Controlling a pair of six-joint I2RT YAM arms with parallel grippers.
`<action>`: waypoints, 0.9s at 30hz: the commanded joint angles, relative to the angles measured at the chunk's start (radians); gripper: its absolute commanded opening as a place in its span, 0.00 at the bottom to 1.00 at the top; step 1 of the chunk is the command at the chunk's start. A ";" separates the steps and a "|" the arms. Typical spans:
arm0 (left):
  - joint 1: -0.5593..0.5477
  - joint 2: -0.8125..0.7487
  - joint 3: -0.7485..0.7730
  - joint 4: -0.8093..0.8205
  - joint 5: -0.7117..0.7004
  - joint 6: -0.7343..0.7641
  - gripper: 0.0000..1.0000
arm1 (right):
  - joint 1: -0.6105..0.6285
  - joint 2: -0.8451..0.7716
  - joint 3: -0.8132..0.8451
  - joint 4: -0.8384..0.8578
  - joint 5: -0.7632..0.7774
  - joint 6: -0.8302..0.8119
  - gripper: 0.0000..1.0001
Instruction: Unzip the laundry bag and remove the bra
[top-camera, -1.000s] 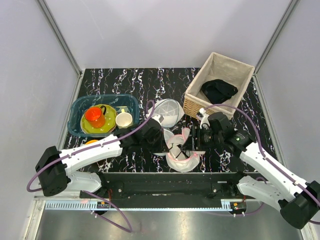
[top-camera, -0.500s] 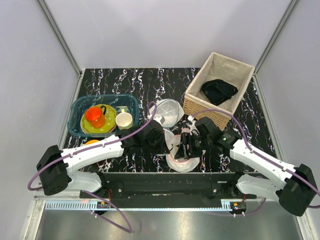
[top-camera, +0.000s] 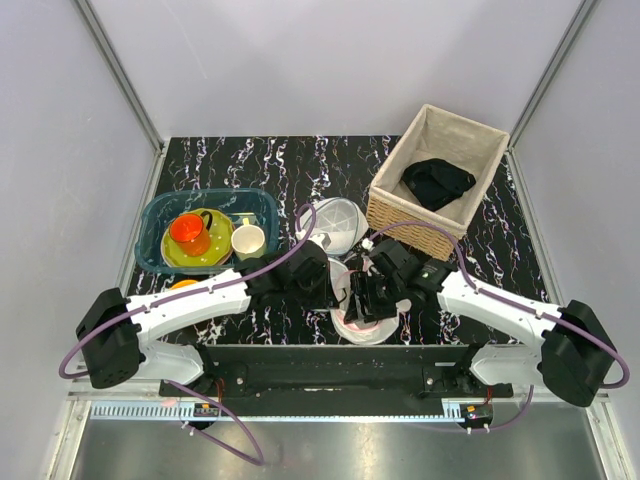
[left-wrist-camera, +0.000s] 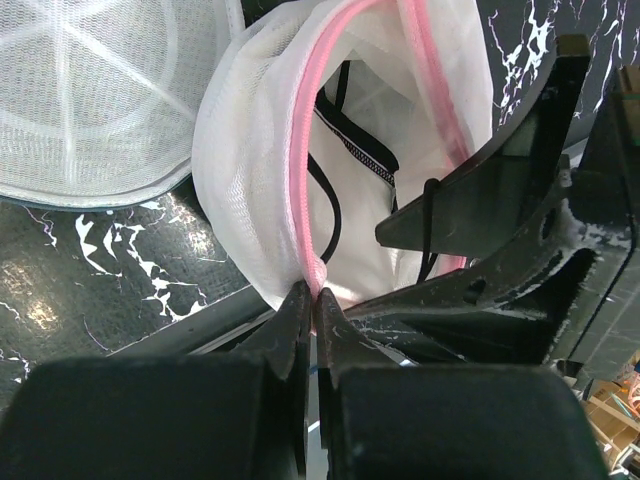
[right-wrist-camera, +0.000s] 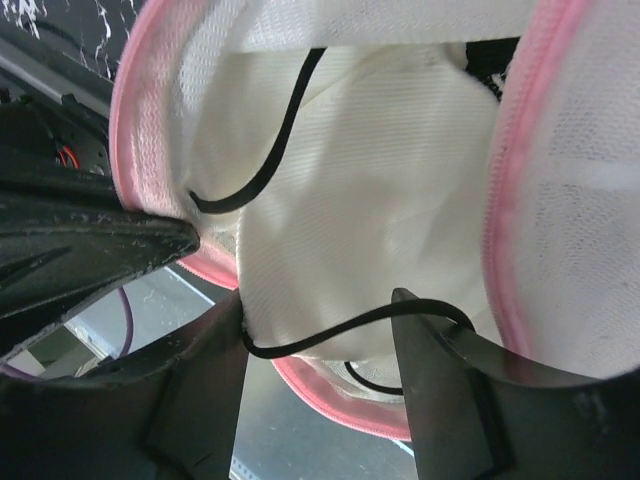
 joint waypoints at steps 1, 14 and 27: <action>-0.004 -0.004 0.007 0.042 -0.007 -0.007 0.00 | 0.008 -0.003 0.012 0.048 0.064 0.025 0.64; -0.004 -0.001 -0.018 0.050 -0.012 -0.024 0.00 | 0.007 -0.184 -0.073 0.134 0.156 0.119 0.53; -0.004 -0.011 -0.019 0.050 -0.015 -0.031 0.00 | 0.018 -0.132 -0.139 0.218 0.074 0.133 0.73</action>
